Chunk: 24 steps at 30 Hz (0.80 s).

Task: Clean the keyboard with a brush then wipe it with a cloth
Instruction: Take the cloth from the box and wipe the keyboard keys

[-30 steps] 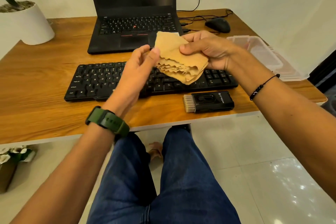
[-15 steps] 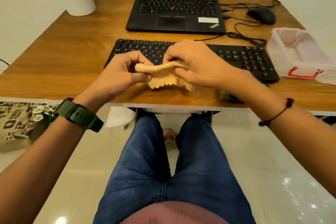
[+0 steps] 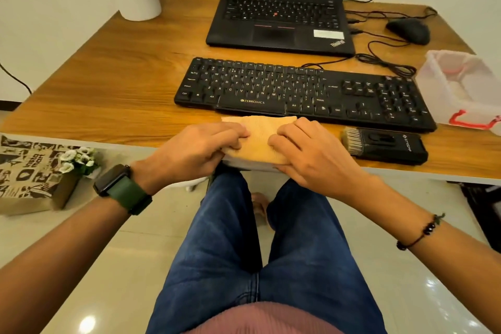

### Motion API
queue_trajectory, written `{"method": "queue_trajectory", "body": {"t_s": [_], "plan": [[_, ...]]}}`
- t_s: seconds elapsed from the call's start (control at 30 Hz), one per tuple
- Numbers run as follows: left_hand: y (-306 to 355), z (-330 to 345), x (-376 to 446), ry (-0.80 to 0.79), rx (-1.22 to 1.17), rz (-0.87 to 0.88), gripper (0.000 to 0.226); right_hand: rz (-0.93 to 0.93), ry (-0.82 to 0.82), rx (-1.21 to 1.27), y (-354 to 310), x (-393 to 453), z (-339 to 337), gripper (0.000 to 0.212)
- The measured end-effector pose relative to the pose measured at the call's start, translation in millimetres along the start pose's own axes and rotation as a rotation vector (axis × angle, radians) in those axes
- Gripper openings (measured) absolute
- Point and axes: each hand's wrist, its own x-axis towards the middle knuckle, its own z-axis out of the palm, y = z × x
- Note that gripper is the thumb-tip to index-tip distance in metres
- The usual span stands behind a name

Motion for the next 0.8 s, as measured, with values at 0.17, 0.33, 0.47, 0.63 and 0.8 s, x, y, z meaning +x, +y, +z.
{"method": "queue_trajectory", "body": {"t_s": [0.17,0.33,0.47,0.63,0.8], "plan": [[-0.9,-0.6,2.7,0.006,-0.029,-0.041,0.038,0.051,-0.125,0.078,4.5,-0.1,-5.1,0.043],[0.5,-4.8,2.4,0.005,-0.158,-0.056,0.046,0.094,-0.234,0.153,6.0,4.1,-11.5,0.068],[1.3,-21.7,1.8,0.057,-0.229,-0.138,0.044,0.306,-0.131,0.316,21.5,7.5,-39.0,0.065],[-20.1,-44.8,20.9,0.037,-0.079,-0.407,0.055,0.652,-0.249,0.172,92.2,-4.7,-75.9,0.050],[-44.1,-59.3,34.4,-0.181,-0.062,-0.541,0.075,0.814,-0.672,0.129,137.2,-32.2,-84.2,0.069]]}}
